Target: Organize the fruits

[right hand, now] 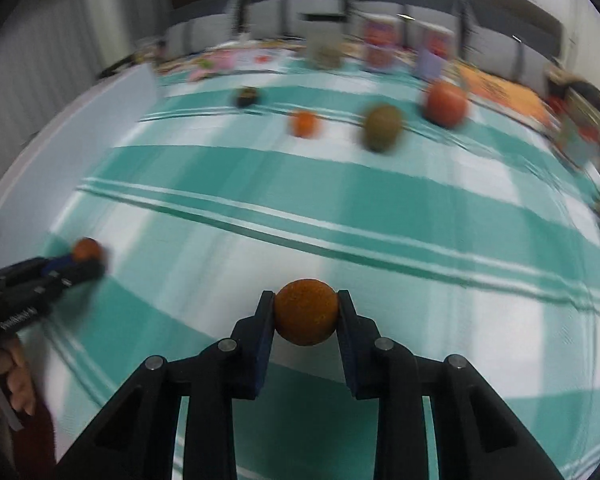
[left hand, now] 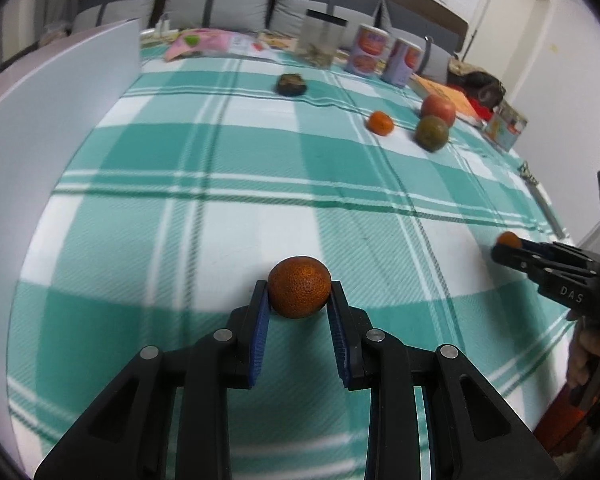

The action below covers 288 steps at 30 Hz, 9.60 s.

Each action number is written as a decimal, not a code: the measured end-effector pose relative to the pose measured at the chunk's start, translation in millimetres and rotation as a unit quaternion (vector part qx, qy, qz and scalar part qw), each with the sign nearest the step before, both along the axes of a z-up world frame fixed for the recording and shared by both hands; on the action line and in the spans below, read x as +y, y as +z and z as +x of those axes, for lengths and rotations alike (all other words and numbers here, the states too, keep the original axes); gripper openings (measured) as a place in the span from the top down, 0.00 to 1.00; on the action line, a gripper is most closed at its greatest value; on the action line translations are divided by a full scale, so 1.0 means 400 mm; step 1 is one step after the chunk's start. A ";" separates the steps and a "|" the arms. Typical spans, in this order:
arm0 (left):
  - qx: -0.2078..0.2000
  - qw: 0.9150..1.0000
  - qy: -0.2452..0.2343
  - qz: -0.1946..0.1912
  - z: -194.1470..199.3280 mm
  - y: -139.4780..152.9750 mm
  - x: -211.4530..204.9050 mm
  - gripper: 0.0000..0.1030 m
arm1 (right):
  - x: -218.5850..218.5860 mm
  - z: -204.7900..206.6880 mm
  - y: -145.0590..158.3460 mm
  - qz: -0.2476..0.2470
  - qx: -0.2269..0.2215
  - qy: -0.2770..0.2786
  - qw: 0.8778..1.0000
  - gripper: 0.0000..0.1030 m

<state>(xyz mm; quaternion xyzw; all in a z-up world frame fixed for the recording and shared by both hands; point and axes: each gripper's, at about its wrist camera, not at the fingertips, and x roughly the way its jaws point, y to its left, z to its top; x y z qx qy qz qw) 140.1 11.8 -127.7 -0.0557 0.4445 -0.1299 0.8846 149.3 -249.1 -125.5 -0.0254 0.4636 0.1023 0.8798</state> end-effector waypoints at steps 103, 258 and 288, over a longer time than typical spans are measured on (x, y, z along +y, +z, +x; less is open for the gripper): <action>-0.022 0.995 -0.003 0.099 -0.070 -0.024 -0.068 0.09 | -0.118 -0.209 -0.057 -0.031 -0.039 -0.121 0.991 0.03; -0.017 0.995 -0.013 0.099 0.106 -0.030 -0.097 0.10 | -0.291 -0.102 -0.054 -0.029 -0.019 -0.147 0.989 0.00; 0.037 0.998 -0.049 0.008 0.069 0.082 -0.039 0.71 | -0.298 0.154 0.030 -0.019 0.094 -0.094 0.991 0.32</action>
